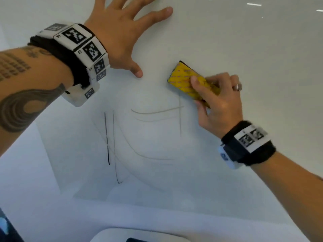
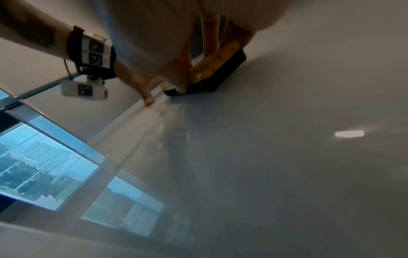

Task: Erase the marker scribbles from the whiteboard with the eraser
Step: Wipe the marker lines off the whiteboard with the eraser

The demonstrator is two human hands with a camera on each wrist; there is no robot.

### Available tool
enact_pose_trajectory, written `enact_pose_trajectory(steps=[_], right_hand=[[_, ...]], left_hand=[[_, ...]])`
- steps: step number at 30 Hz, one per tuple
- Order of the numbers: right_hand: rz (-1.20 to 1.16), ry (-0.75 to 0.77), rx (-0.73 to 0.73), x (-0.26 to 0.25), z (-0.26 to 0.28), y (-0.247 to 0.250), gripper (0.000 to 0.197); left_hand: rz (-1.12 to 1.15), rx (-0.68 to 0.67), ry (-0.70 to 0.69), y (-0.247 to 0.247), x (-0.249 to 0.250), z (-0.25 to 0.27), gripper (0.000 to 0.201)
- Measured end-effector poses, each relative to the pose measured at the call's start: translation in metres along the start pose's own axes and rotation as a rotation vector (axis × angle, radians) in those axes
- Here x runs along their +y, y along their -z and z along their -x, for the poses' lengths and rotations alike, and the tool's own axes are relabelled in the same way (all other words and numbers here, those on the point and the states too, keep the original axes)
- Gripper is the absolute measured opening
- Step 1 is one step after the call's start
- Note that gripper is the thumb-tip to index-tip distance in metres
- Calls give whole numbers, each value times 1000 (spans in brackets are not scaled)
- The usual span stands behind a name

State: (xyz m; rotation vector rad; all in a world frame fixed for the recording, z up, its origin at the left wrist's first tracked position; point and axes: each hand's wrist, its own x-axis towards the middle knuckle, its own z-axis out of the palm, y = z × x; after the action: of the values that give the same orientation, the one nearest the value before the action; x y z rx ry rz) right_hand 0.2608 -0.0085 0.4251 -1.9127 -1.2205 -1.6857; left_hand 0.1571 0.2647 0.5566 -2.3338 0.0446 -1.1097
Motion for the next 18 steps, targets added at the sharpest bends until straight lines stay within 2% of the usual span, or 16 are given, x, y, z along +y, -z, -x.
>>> enact_pose_trajectory(steps=[3, 6, 8, 9, 11, 15, 17, 18], right_hand=[[-28, 31, -80, -27, 80, -21, 48], [-71, 232, -370, -48, 187, -33, 37], [-58, 358, -529, -52, 217, -33, 41], [-68, 392, -538, -50, 212, -33, 42], [-76, 380, -451, -45, 171, -32, 40], [-5, 128, -132, -32, 49, -22, 45], [-1, 0, -45, -30, 12, -18, 44], [4, -48, -11, -32, 10, -22, 44]], left_hand=[[-2, -1, -8, -2, -2, 0, 143], [16, -4, -4, -1, -2, -1, 142], [35, -3, -7, -1, -3, 0, 141], [40, -1, -10, -1, -4, 0, 141], [39, -1, -12, -1, -6, 0, 141], [29, 0, -17, -3, -8, -1, 140], [32, -3, -23, -3, -8, 0, 140], [29, -1, -26, -4, -8, -1, 140]])
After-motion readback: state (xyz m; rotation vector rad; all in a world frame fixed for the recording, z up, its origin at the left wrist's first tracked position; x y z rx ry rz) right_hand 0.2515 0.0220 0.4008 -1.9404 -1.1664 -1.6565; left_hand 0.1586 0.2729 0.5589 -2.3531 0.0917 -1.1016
